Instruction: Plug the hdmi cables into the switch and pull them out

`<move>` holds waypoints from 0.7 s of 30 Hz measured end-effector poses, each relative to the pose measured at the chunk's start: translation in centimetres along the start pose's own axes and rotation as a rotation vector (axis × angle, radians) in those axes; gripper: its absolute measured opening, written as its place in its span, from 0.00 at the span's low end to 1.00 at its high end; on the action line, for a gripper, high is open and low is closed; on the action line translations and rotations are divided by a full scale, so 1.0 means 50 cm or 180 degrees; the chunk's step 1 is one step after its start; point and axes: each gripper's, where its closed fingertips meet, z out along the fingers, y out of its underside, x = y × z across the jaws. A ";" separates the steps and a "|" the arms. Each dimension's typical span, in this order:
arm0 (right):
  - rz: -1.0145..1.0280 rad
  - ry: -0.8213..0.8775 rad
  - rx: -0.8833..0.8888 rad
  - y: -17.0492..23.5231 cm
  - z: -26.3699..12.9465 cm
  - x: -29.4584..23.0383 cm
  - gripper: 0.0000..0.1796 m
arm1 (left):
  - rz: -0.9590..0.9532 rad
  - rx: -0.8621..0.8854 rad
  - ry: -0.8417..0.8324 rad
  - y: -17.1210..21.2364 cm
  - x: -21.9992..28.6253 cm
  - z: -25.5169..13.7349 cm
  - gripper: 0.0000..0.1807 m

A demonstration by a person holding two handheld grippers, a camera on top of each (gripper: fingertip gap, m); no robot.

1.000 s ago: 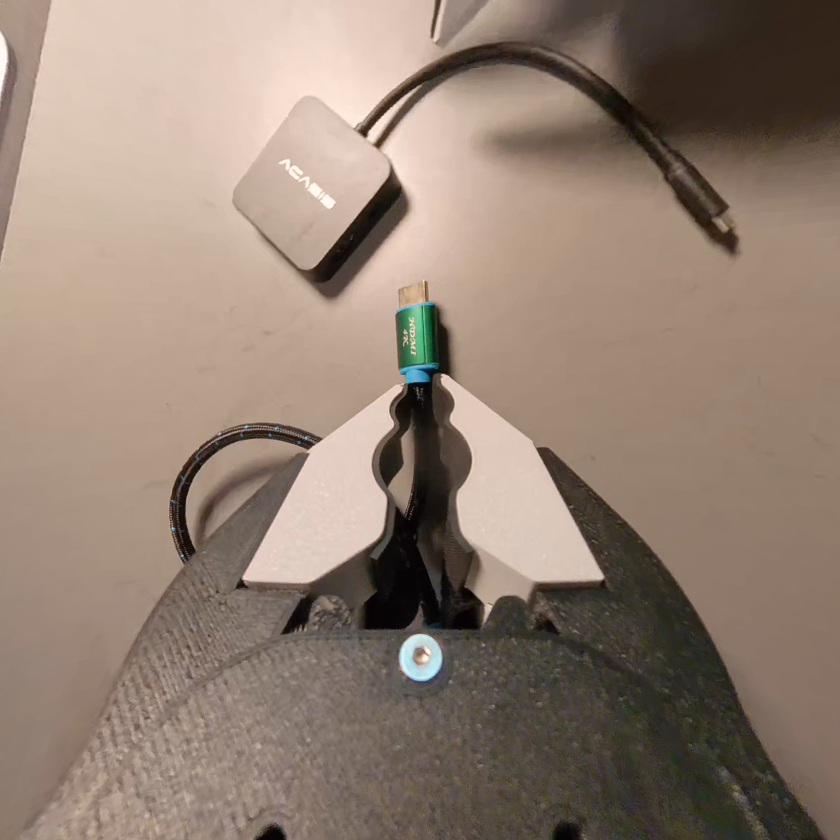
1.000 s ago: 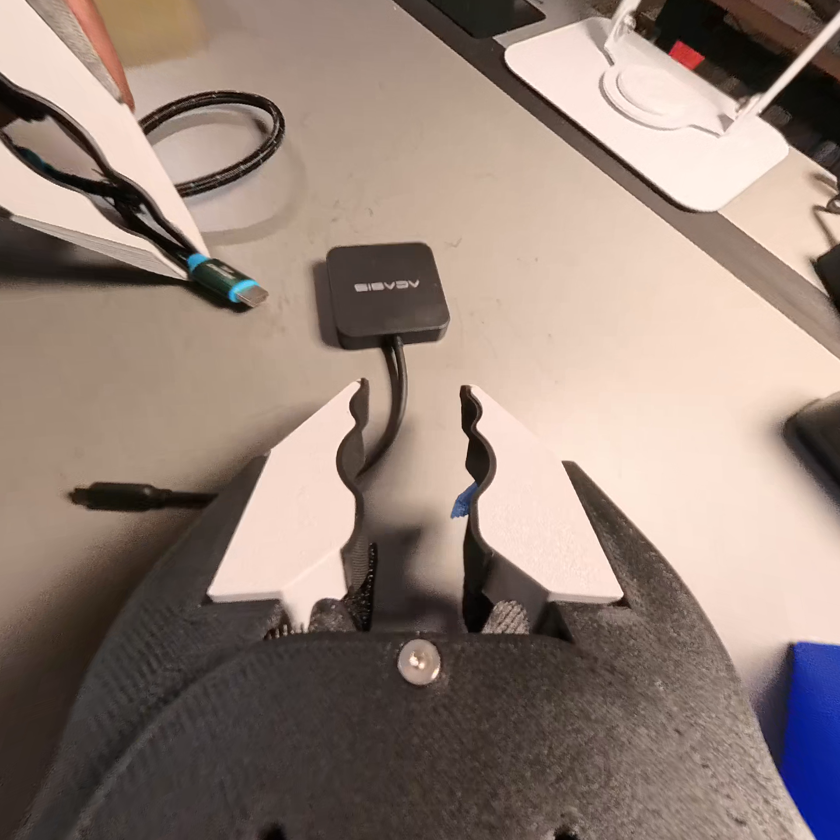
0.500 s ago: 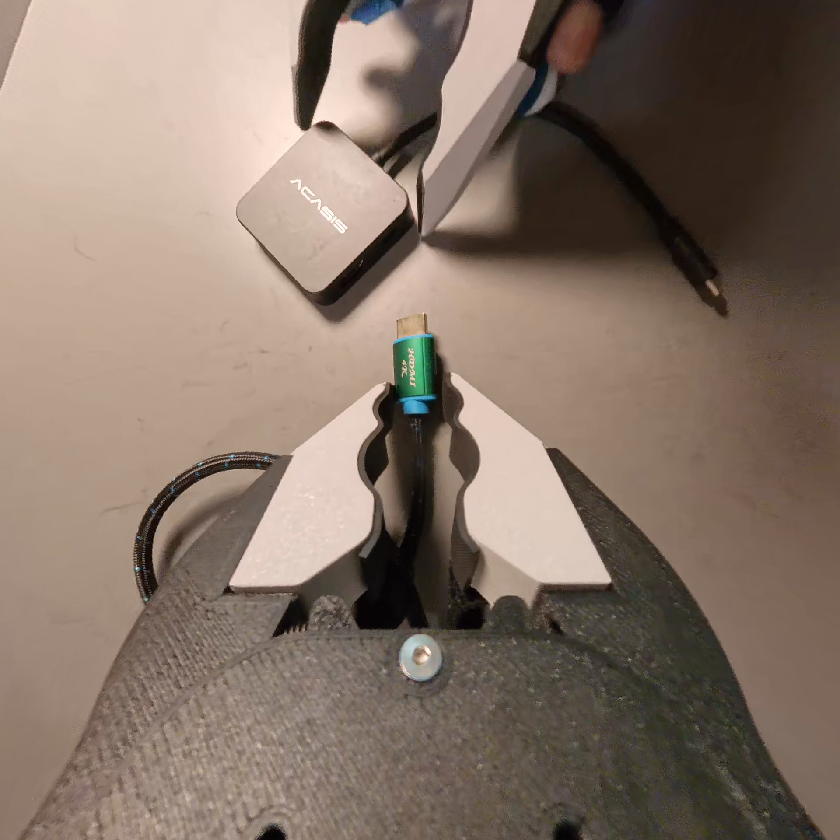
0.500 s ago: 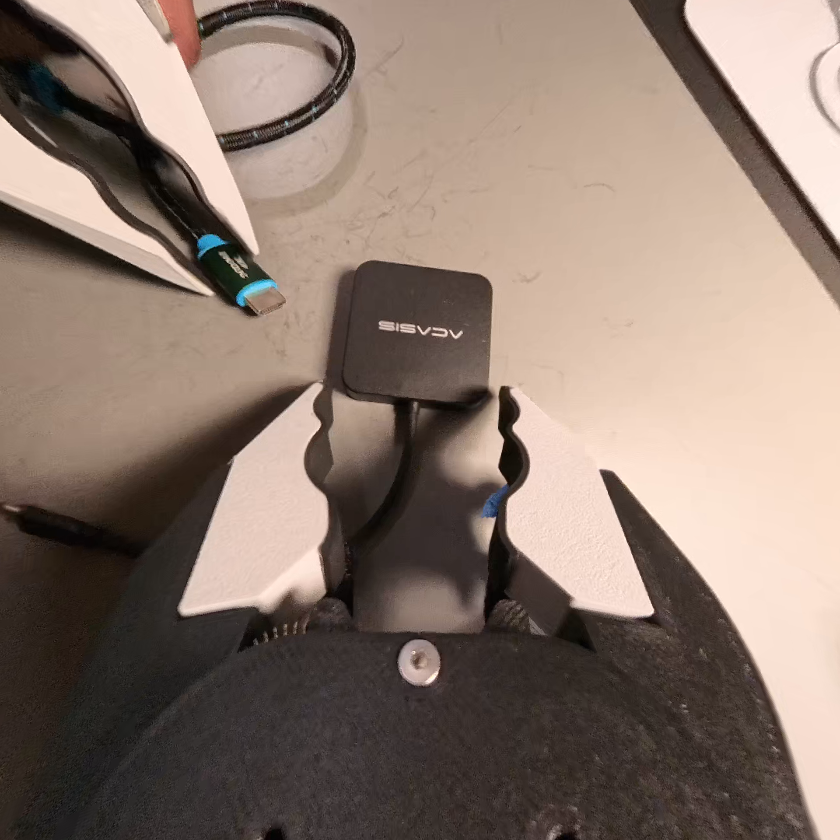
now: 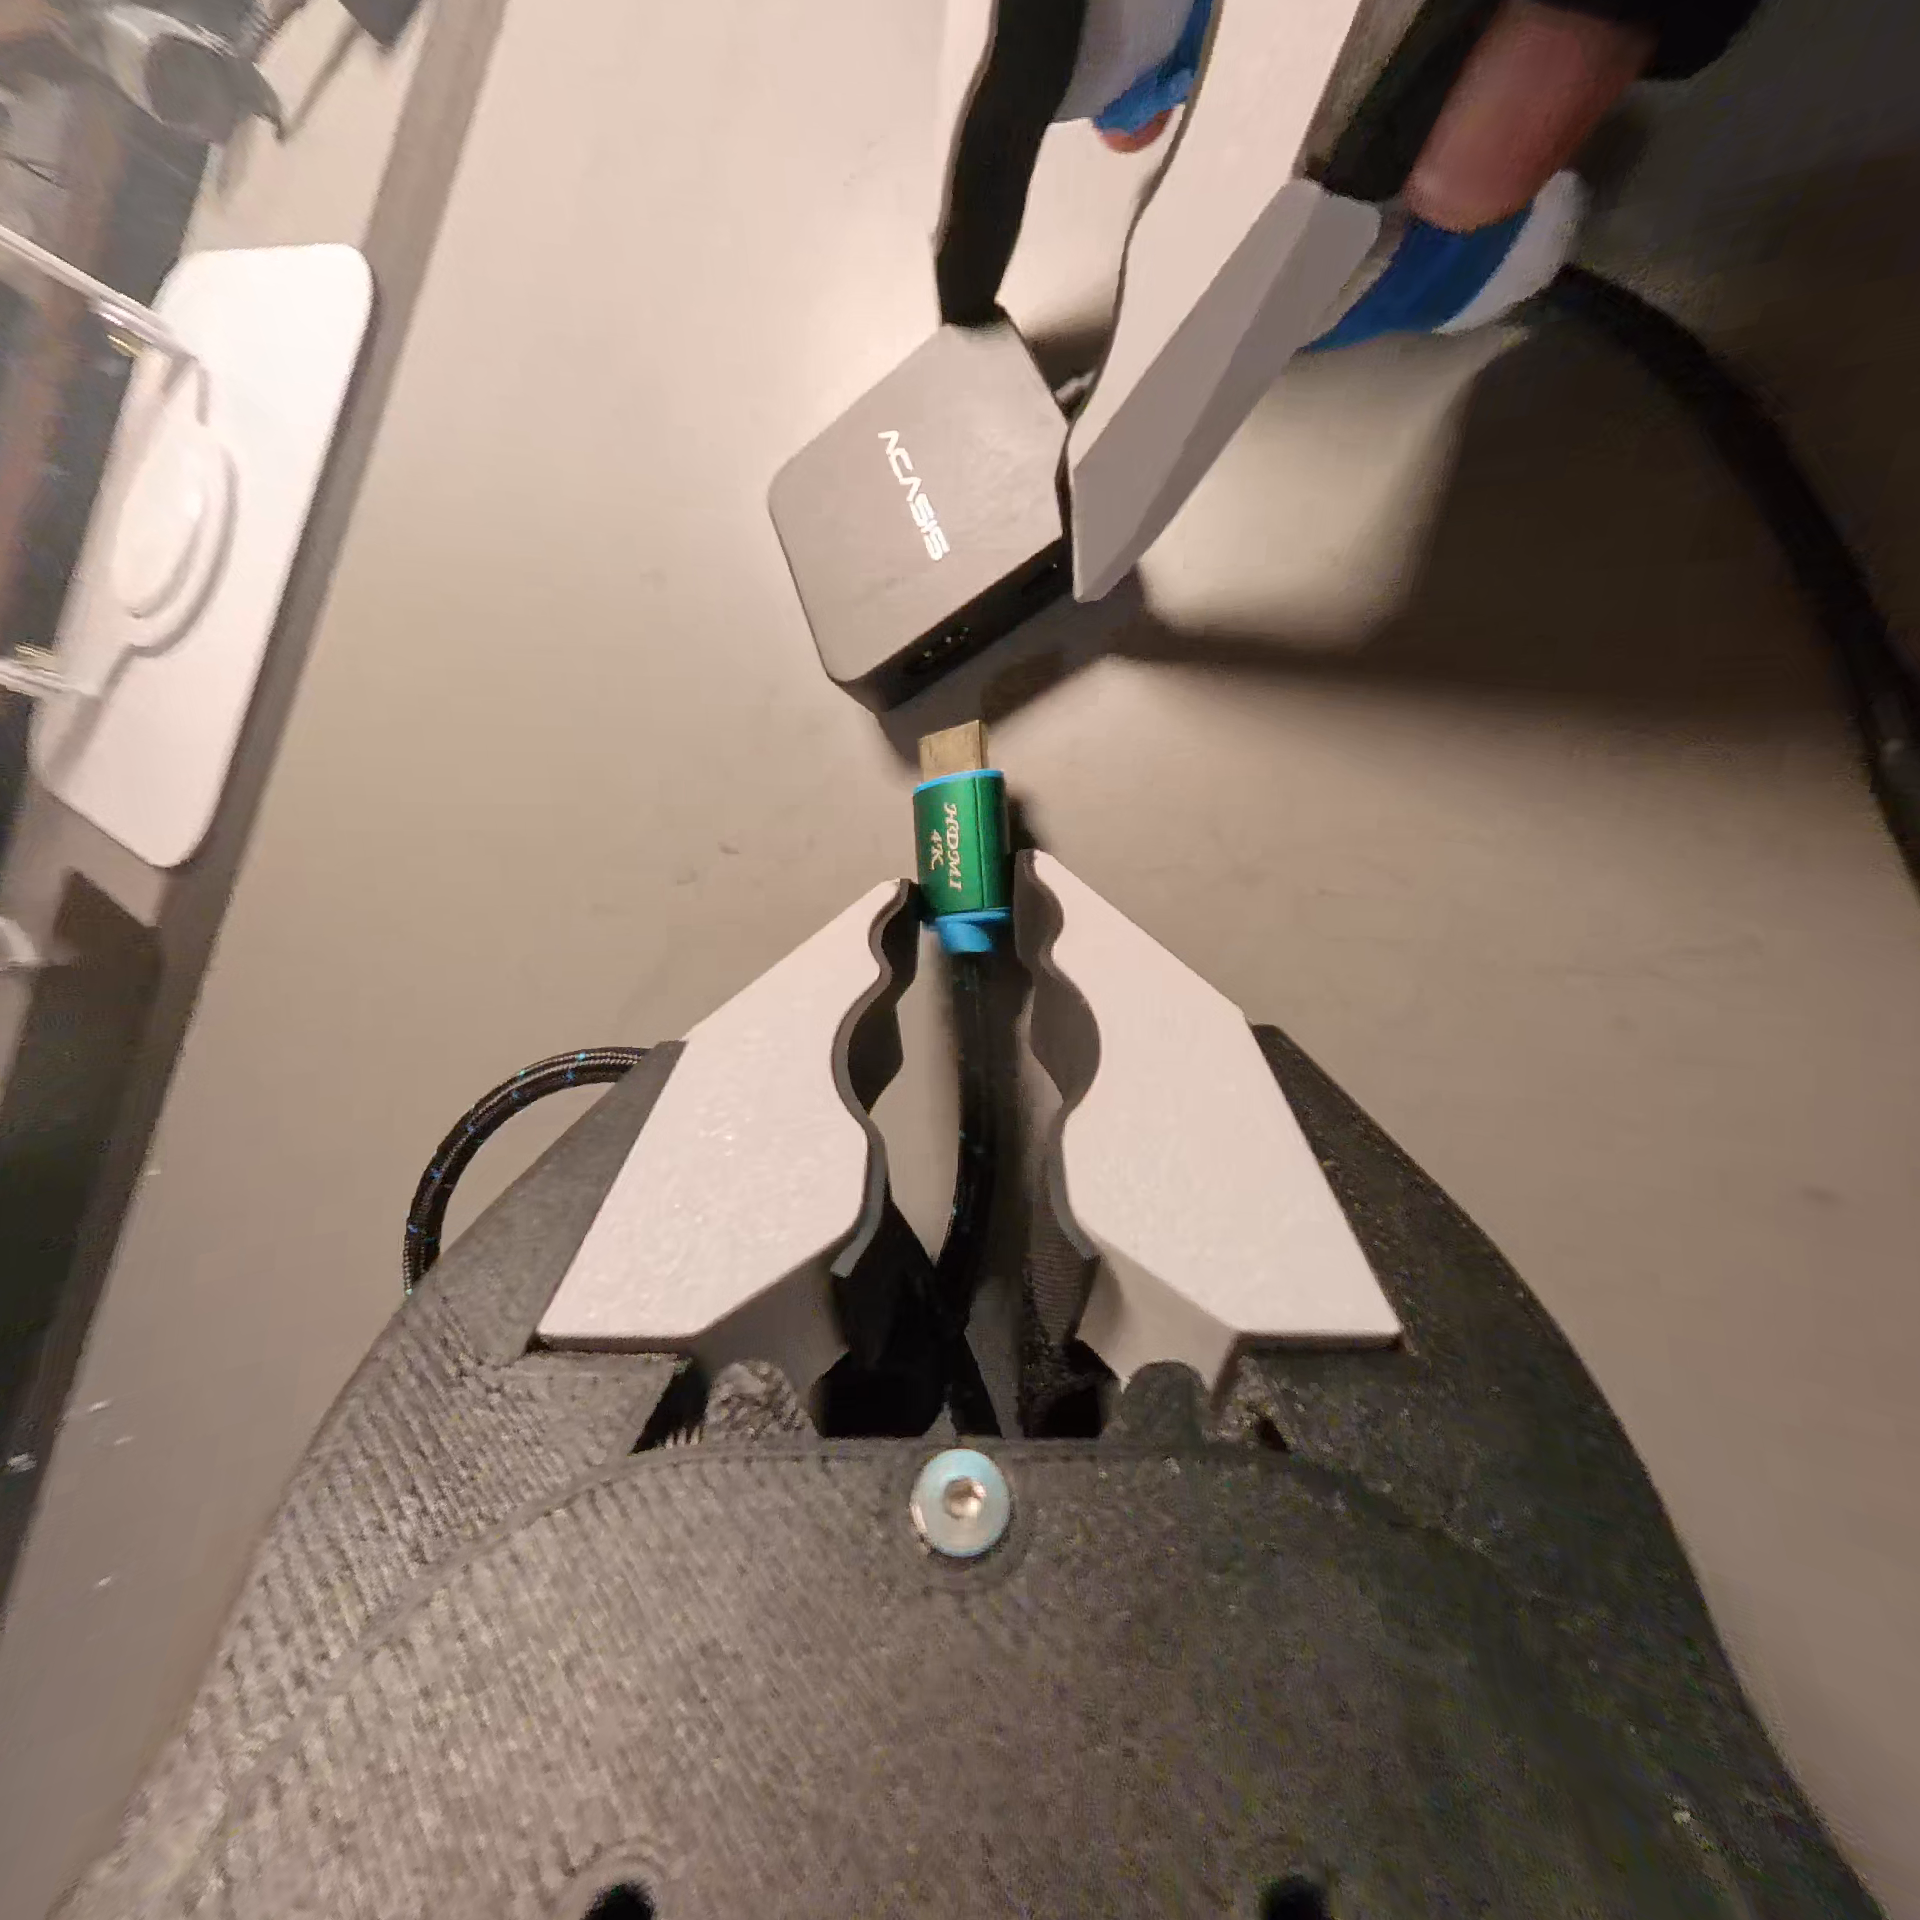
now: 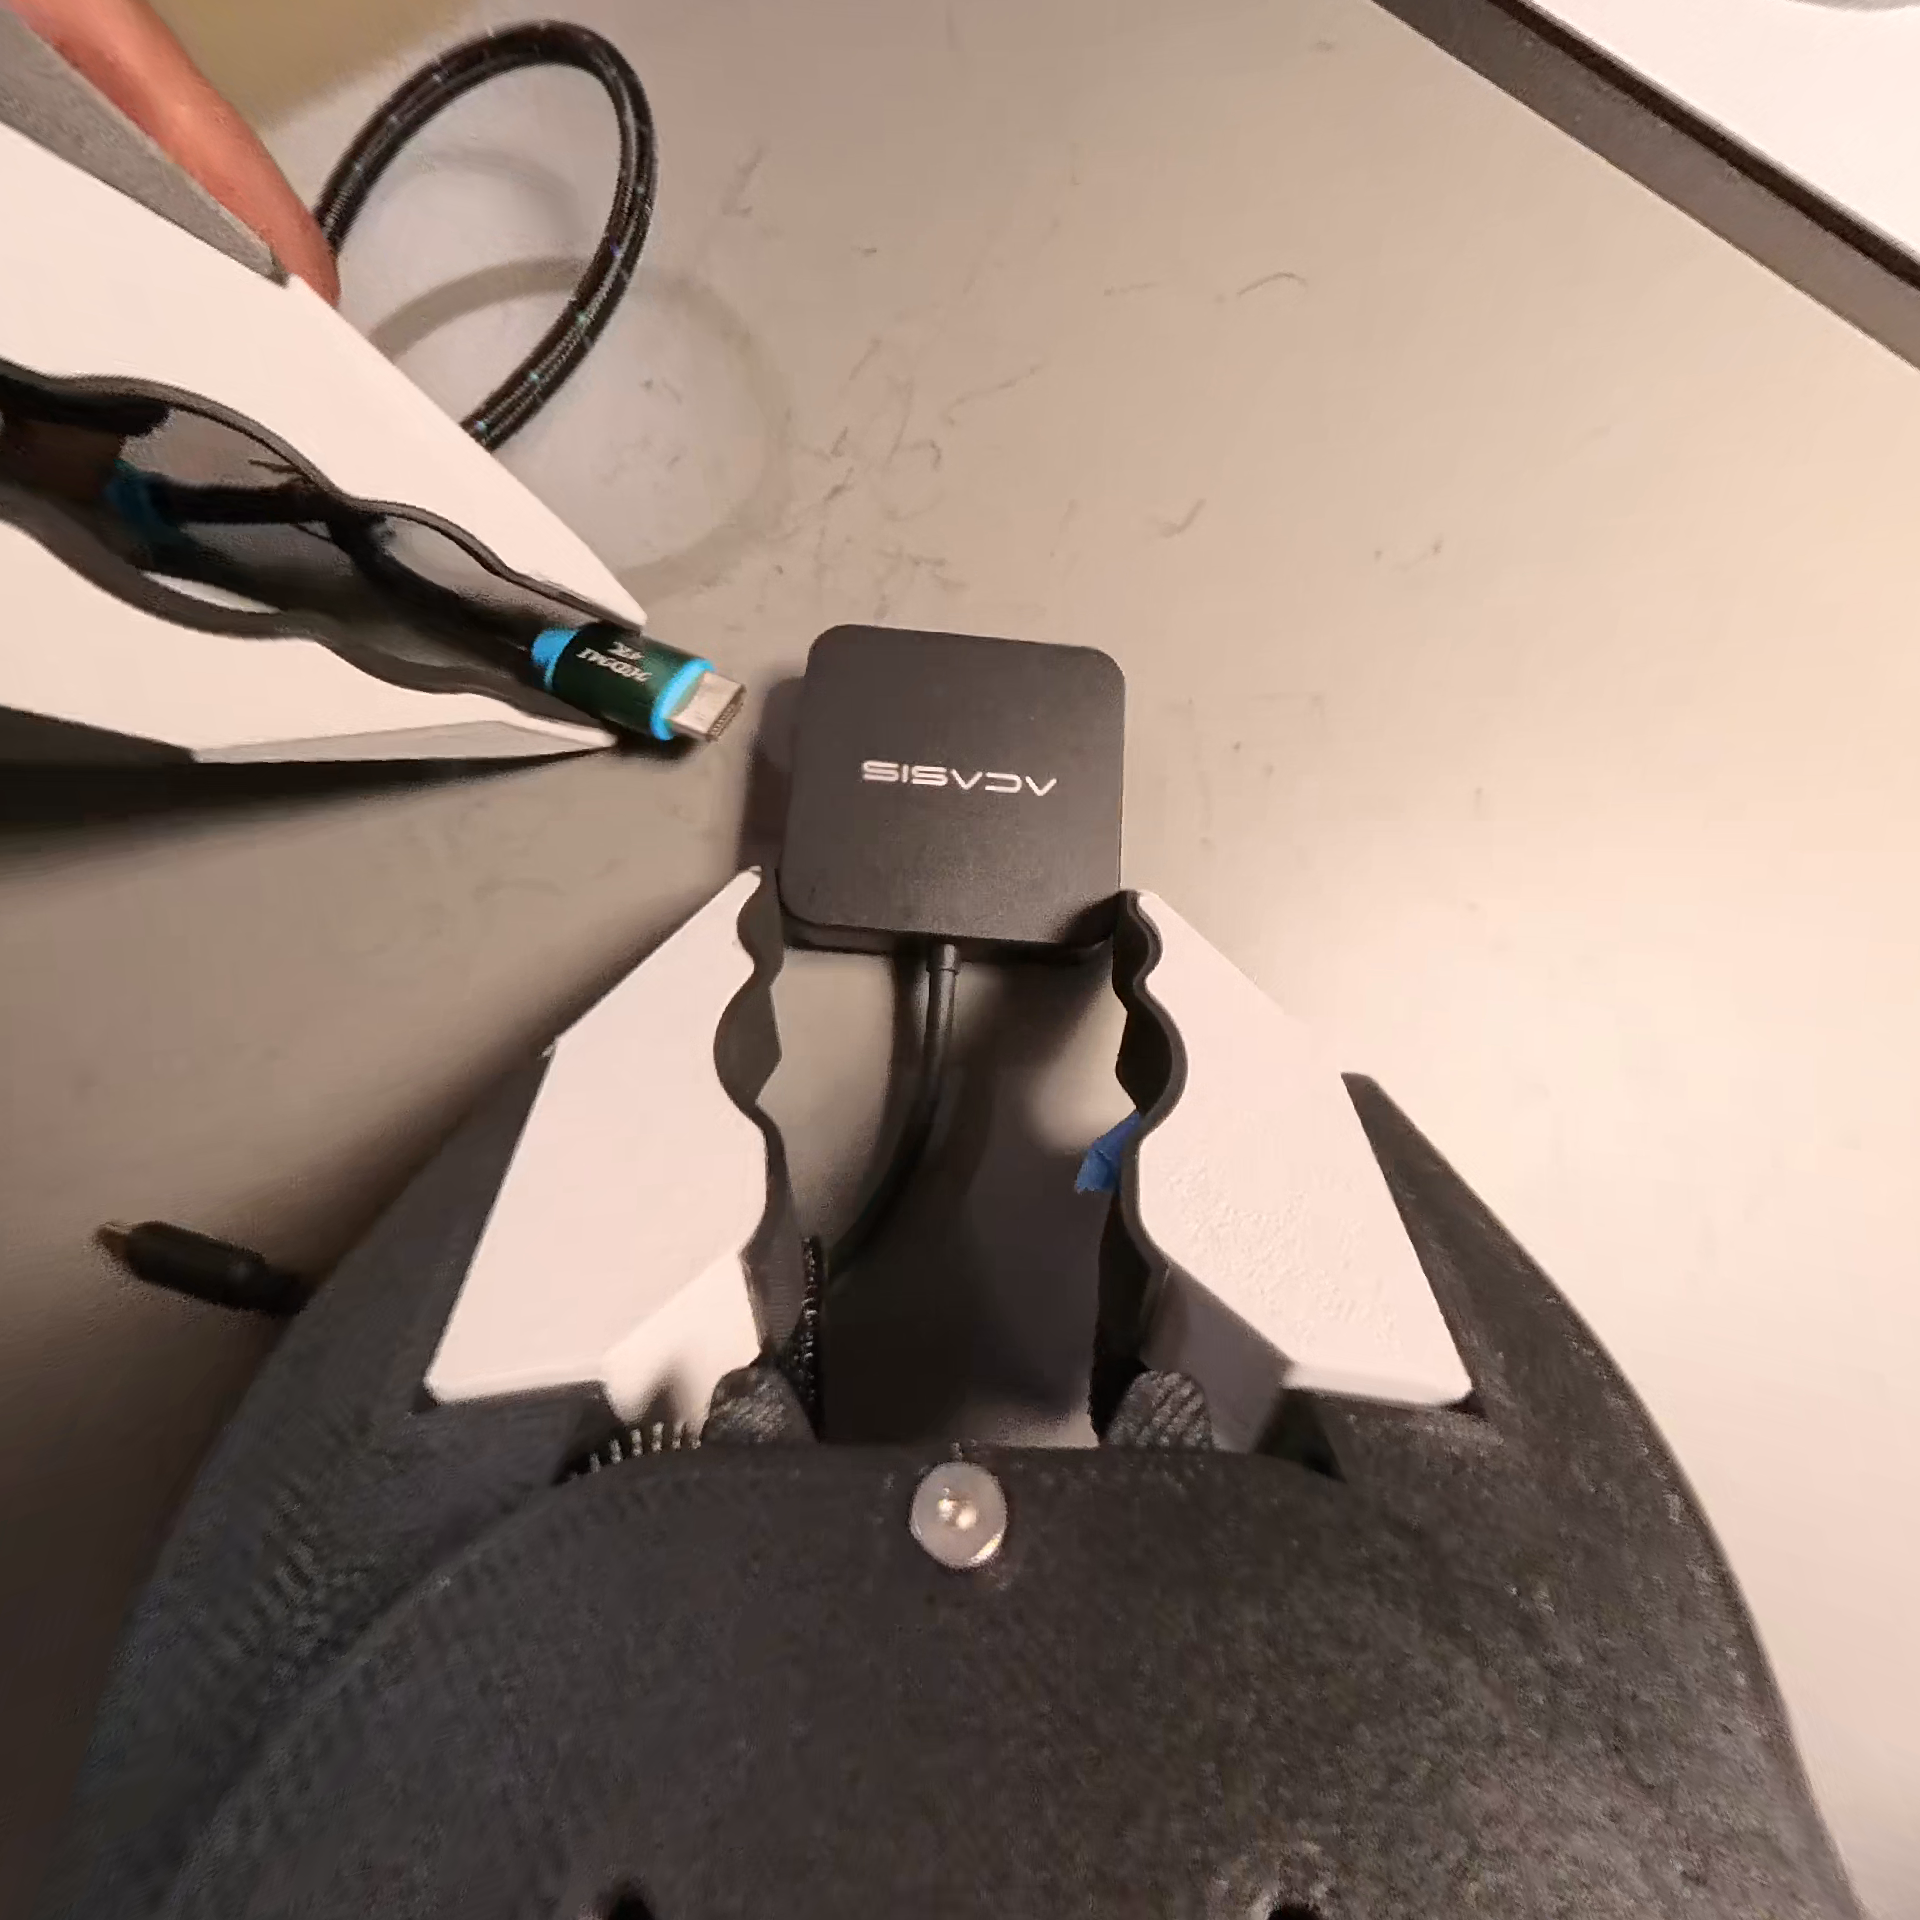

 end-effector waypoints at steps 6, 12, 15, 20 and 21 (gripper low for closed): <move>0.0064 0.0106 0.0007 0.002 -0.001 -0.014 0.36 | 0.0194 -0.0004 -0.0283 -0.014 0.000 0.007 0.10; 0.0076 0.0128 0.0049 -0.001 -0.003 -0.018 0.36 | 0.0105 -0.0053 -0.0342 -0.017 -0.001 0.010 0.10; 0.0077 0.0127 0.0072 -0.003 -0.004 -0.020 0.36 | 0.0068 -0.0058 -0.0360 -0.017 -0.002 0.011 0.10; 0.0032 0.0146 0.0113 -0.009 -0.006 -0.029 0.35 | -0.0140 -0.0101 -0.0374 -0.009 -0.011 0.010 0.10; 0.0016 0.0147 0.0109 -0.009 -0.006 -0.030 0.34 | -0.0161 -0.0104 -0.0383 -0.007 -0.013 0.010 0.10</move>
